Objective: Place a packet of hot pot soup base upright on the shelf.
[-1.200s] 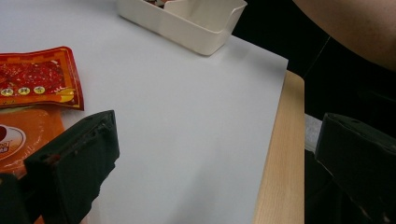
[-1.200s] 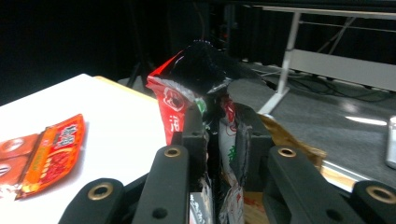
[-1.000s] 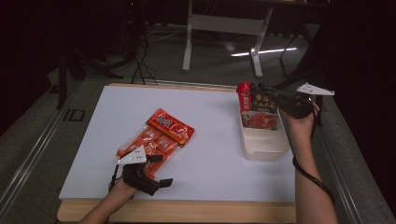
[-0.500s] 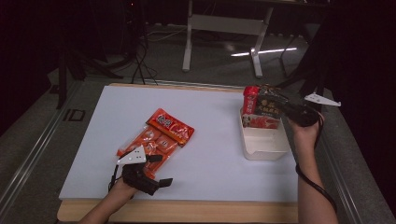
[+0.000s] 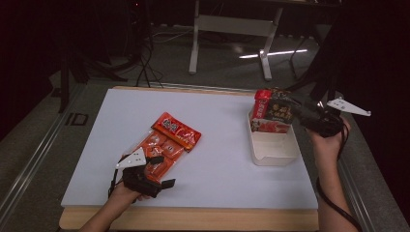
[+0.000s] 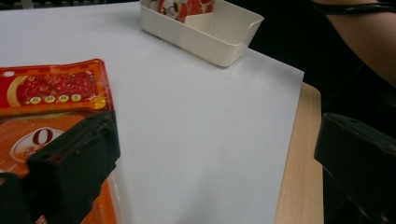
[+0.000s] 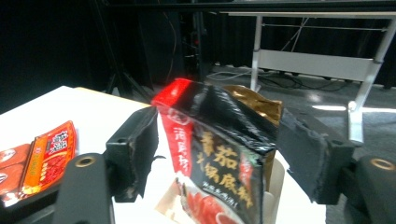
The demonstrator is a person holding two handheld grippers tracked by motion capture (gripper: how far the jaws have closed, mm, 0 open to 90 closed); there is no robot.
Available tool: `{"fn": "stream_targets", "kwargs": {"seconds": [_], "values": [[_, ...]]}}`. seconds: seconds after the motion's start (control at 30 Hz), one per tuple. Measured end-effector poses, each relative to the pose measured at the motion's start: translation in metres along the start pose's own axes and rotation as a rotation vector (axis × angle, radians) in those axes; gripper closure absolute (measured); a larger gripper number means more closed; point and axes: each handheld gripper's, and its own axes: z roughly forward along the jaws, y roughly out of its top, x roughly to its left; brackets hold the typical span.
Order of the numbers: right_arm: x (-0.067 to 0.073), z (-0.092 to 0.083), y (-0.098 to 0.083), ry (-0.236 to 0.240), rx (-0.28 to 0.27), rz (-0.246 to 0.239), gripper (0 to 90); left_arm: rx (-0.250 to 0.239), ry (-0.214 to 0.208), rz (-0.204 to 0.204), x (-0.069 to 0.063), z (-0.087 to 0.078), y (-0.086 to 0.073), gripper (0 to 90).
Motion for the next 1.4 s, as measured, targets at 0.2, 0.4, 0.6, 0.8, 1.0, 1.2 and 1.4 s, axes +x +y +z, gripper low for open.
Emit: {"fn": "stream_targets", "kwargs": {"seconds": [0.2, 0.4, 0.6, 0.8, 1.0, 1.2, 1.4], "values": [[0.03, -0.015, 0.002, 0.029, -0.045, -0.019, 13.7, 0.063, 0.046, 0.005, -0.002, 0.001, 0.003, 1.4], [0.056, -0.019, -0.011, 0.126, -0.025, 0.012, 13.4, 0.069, 0.053, -0.024, 0.003, -0.003, 0.004, 1.4], [0.084, -0.022, -0.021, 0.207, -0.013, -0.029, 14.4, 0.057, 0.098, -0.014, 0.007, -0.012, 0.009, 5.5], [0.11, -0.025, -0.023, 0.263, -0.004, -0.072, 14.5, 0.044, 0.139, 0.025, 0.014, -0.026, 0.017, 14.6], [0.124, -0.032, -0.026, 0.291, -0.004, -0.086, 14.7, 0.032, 0.236, 0.056, 0.024, -0.044, 0.019, 33.0], [0.138, -0.04, -0.035, 0.32, -0.005, -0.072, 15.0, 0.006, 0.369, 0.005, 0.044, -0.062, 0.017, 37.2], [0.15, -0.04, -0.044, 0.328, -0.006, -0.101, 18.2, 0.054, 0.478, 0.006, 0.069, -0.069, 0.002, 60.5]]}}
